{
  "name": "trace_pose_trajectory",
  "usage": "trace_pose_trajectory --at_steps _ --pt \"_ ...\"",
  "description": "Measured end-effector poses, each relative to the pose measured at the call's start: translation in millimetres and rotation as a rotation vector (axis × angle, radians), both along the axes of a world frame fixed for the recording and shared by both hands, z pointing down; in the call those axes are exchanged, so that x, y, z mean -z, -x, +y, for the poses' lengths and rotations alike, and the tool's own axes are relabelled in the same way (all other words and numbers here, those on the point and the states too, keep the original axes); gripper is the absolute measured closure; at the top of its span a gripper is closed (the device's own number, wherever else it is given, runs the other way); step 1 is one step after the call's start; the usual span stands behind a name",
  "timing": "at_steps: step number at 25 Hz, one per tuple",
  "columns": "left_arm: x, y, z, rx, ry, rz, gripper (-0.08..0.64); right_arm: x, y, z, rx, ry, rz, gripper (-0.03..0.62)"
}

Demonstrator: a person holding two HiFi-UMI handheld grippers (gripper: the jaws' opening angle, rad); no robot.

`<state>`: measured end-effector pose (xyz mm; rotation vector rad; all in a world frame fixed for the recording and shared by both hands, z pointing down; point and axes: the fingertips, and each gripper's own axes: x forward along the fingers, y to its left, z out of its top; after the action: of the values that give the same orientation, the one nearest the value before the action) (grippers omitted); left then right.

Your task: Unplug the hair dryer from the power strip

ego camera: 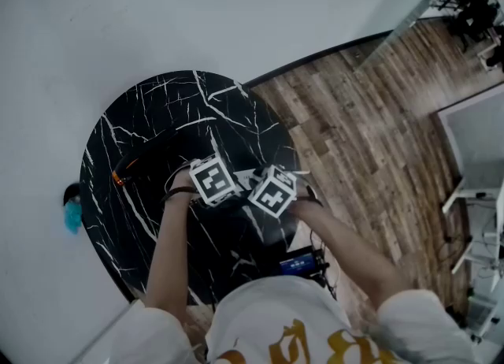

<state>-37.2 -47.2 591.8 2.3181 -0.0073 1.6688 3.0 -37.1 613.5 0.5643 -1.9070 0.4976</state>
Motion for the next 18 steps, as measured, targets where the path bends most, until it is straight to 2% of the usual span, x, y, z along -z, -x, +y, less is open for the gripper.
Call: trace_pose_trajectory --at_steps 4,6,9,11,15,16,18 --pt "-6 4 12 -0.053 -0.076 -0.111 0.512 1 0 -2 0.003 -0.007 0.002 0.528" --pt "-2 5 1 -0.045 -0.087 -0.095 0.511 1 0 -2 0.002 -0.01 0.003 0.528" --pt "-1 5 -5 0.007 -0.003 -0.024 0.509 0 0 0 -0.001 -0.008 0.001 0.528" --pt "0 -2 0 0.003 -0.001 -0.001 0.509 -1 0 0 -0.002 -0.01 -0.002 0.528" --pt "-7 3 15 -0.037 -0.083 -0.12 0.512 0 0 -1 -0.005 -0.012 -0.005 0.528" --pt "-8 4 16 -0.031 -0.08 -0.127 0.512 0 1 -1 -0.007 -0.012 -0.007 0.528" --pt "-8 7 13 0.0 -0.034 -0.092 0.512 0 1 -1 -0.011 -0.015 -0.005 0.528"
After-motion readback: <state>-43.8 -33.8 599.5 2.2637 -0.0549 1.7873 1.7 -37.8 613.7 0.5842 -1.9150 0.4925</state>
